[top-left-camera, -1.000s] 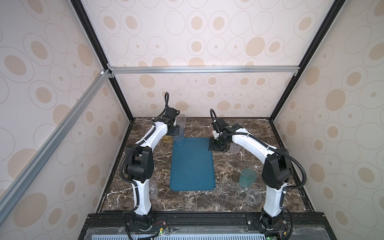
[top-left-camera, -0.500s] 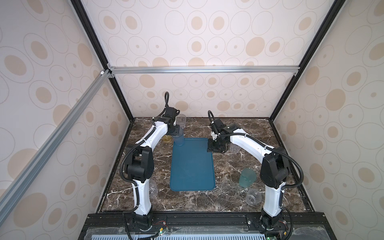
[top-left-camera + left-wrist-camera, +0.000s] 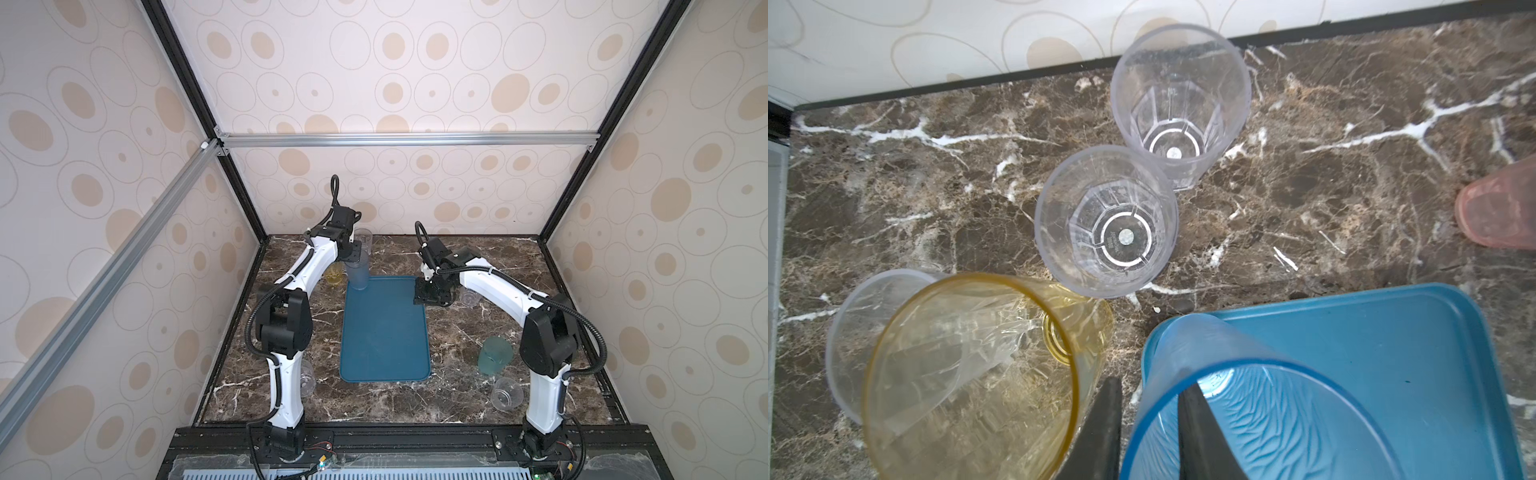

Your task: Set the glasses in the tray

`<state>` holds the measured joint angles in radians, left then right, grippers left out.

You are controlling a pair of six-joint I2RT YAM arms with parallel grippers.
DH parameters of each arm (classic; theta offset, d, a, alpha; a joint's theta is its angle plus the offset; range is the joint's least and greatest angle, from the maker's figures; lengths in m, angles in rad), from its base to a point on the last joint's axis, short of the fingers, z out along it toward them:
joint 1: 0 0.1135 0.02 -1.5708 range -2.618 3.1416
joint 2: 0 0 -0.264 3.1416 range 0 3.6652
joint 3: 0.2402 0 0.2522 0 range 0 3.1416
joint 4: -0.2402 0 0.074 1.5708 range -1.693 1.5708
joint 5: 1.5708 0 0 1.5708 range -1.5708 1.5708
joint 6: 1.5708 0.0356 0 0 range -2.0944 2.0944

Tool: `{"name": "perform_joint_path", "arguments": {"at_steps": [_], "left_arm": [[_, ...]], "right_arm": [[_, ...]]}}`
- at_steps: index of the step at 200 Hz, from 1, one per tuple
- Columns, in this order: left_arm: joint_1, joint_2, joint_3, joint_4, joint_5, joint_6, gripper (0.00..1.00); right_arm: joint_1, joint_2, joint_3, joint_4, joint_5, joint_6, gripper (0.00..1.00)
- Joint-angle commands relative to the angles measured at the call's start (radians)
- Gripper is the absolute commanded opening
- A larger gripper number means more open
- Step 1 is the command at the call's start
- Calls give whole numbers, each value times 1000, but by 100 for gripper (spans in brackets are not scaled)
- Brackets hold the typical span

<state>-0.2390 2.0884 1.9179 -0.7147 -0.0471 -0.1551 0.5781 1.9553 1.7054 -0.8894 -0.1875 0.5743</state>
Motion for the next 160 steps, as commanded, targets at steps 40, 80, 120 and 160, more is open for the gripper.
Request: {"name": "perform_joint_path", "arguments": {"at_steps": [40,80,120,160], "left_arm": [[5,-47,-54,-2,25,38,20],[6,-88,-123,-9,22,50,5],[6,-103,-107,-69,28,51,0],[6,-123,-60,-157,62,54,0]], "right_arm": [[9,1,0,-9,-3,-5,40],[9,2,7,-12,-2,-5,40],[15,2,7,-13,-1,-2,40],[20,2,-1,-7,2,-1,40]]}}
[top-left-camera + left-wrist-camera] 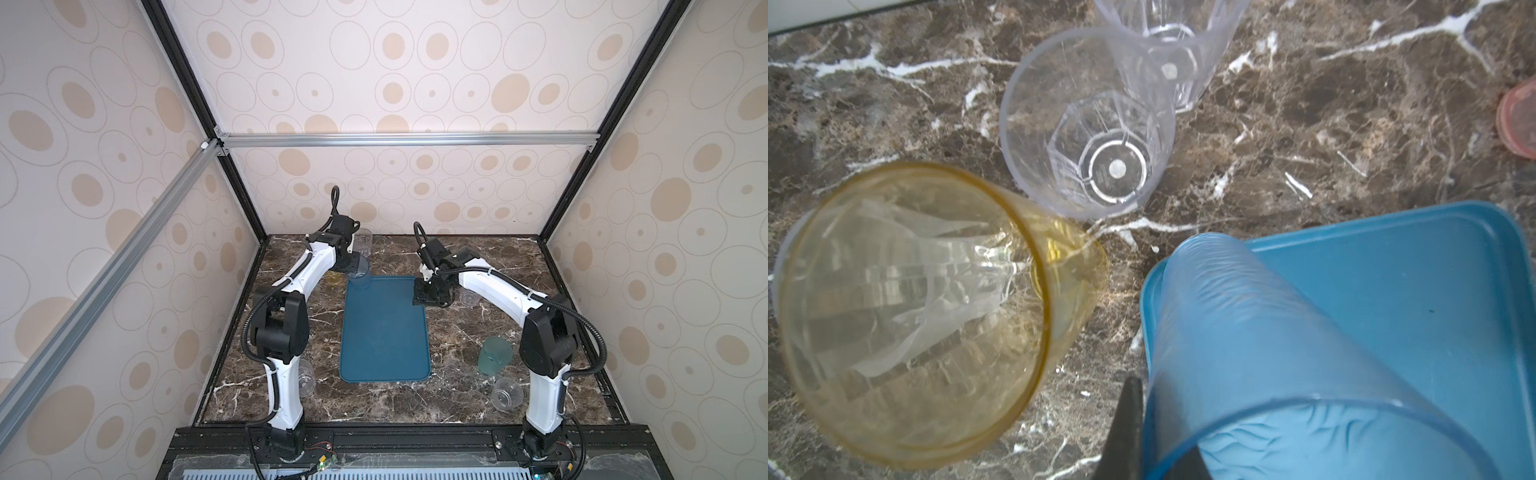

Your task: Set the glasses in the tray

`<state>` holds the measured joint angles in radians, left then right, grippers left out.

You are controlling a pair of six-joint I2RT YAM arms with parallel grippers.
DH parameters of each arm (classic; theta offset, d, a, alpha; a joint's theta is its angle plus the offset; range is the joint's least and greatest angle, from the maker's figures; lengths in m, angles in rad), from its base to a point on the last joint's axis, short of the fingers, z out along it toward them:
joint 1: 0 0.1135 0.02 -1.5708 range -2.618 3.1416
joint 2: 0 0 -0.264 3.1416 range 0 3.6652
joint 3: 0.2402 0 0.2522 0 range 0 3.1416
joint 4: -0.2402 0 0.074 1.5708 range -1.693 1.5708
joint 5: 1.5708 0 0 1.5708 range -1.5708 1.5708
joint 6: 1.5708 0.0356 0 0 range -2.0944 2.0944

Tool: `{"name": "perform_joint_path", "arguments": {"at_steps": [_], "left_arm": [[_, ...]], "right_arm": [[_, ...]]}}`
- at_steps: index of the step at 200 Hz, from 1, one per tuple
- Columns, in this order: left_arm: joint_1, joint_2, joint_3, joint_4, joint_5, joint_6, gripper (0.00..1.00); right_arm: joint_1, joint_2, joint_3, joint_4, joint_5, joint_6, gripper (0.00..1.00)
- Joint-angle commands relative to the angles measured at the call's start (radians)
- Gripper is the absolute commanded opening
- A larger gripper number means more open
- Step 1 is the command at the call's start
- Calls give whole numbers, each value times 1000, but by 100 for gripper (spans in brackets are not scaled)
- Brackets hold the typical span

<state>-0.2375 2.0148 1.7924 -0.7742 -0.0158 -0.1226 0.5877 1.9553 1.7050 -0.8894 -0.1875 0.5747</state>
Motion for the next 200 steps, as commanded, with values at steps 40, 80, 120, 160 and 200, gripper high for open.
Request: {"name": "perform_joint_path", "arguments": {"at_steps": [40,80,120,160,200], "left_arm": [[4,-33,71,-166,38,31,0],[4,47,171,-215,0,21,0],[4,126,266,-232,-1,27,0],[3,131,284,-249,5,31,0],[5,86,204,-241,-33,32,0]], "right_arm": [[14,10,2,0,-1,1,40],[18,16,14,-13,8,-8,40],[19,8,5,-17,21,-12,40],[19,7,2,-17,29,-13,40],[20,26,22,-19,21,-13,40]]}}
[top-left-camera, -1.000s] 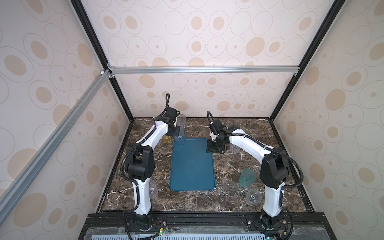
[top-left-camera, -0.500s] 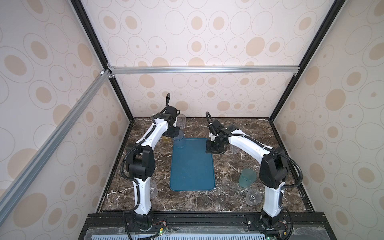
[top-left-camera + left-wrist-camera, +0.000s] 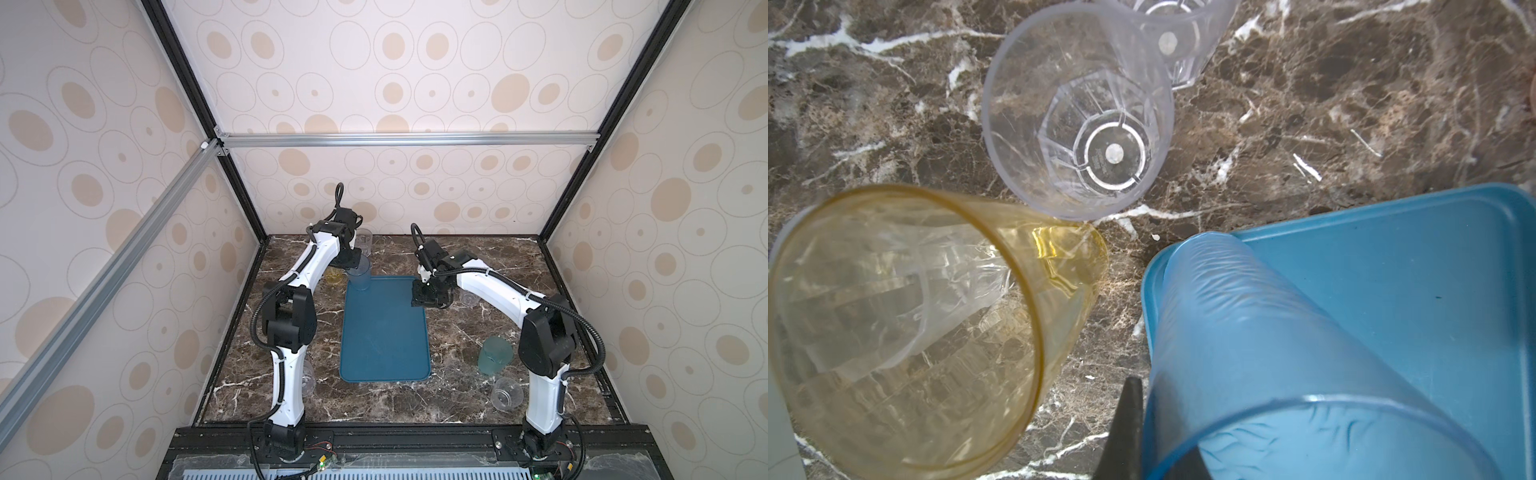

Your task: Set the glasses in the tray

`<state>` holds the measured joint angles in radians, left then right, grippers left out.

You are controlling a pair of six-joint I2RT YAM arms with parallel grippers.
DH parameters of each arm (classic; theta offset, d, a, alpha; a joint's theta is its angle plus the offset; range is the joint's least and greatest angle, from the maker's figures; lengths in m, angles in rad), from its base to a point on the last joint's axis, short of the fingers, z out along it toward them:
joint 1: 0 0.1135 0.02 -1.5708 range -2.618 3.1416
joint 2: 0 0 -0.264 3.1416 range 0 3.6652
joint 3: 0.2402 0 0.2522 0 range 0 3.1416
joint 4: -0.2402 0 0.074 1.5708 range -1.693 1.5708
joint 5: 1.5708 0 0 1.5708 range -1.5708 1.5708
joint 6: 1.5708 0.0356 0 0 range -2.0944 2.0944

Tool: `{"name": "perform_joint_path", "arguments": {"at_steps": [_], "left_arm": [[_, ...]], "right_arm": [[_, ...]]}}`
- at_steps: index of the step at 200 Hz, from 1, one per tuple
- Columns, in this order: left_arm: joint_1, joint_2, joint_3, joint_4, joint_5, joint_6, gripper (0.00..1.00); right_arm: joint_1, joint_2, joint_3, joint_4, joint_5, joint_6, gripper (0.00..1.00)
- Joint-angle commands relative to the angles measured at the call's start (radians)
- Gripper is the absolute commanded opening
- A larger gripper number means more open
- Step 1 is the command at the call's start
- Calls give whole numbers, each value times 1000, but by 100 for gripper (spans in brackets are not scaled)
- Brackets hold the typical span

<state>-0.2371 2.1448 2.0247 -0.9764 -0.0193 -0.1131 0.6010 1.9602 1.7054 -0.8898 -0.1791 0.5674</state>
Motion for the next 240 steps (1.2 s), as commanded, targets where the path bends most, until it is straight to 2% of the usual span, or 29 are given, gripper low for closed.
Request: {"name": "perform_joint_path", "arguments": {"at_steps": [1,105,161,179,196,214,240], "left_arm": [[5,-44,-27,-41,-30,23,0],[-15,-78,-58,-37,53,23,0],[-8,-28,-28,-47,2,32,0],[-8,-19,-2,-46,-2,26,7],[-8,-11,24,-51,-1,30,19],[-9,-15,35,-45,2,28,27],[-10,-29,46,-38,1,27,32]], "right_arm": [[6,21,23,-18,12,-6,40],[17,42,52,-37,23,-8,40],[17,57,80,-51,19,-15,40],[18,55,80,-53,23,-16,40],[17,57,76,-52,21,-14,40],[18,58,73,-50,21,-14,40],[18,62,77,-49,17,-13,40]]}}
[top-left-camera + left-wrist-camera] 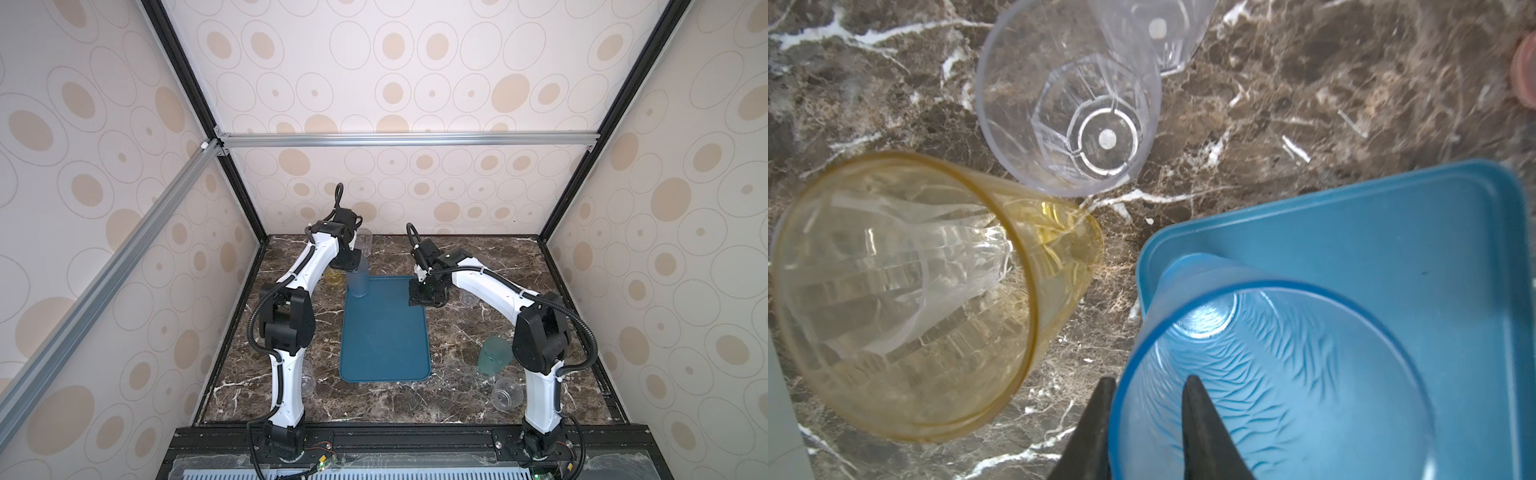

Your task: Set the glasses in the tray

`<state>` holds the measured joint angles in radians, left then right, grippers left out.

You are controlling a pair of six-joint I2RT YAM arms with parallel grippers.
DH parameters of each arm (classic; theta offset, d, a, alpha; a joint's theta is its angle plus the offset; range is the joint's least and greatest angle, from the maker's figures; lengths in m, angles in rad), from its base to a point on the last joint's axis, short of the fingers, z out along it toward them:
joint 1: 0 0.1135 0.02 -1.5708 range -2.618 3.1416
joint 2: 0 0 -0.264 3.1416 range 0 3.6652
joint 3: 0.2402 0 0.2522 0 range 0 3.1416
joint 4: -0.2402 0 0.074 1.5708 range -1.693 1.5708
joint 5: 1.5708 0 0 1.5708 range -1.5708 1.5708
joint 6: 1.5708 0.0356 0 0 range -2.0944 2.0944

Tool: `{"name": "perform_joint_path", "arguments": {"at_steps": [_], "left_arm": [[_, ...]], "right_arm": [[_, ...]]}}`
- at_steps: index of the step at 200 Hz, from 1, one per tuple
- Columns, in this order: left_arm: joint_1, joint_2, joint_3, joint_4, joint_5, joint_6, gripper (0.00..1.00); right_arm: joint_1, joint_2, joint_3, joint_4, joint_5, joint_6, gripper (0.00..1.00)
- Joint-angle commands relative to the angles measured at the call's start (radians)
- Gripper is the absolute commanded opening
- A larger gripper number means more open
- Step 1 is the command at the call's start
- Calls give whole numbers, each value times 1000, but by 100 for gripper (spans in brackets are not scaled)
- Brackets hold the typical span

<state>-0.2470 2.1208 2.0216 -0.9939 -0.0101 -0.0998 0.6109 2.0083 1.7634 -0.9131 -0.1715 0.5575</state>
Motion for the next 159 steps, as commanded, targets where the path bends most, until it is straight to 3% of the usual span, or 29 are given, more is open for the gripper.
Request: {"name": "perform_joint_path", "arguments": {"at_steps": [1,127,159], "left_arm": [[0,-6,49,-19,-8,14,32],[5,-252,-107,85,65,-1,46],[96,-338,-229,210,61,-65,44]], "right_arm": [[9,14,19,-25,10,-4,40],[14,17,28,-24,11,5,40],[18,13,32,-23,12,5,40]]}}
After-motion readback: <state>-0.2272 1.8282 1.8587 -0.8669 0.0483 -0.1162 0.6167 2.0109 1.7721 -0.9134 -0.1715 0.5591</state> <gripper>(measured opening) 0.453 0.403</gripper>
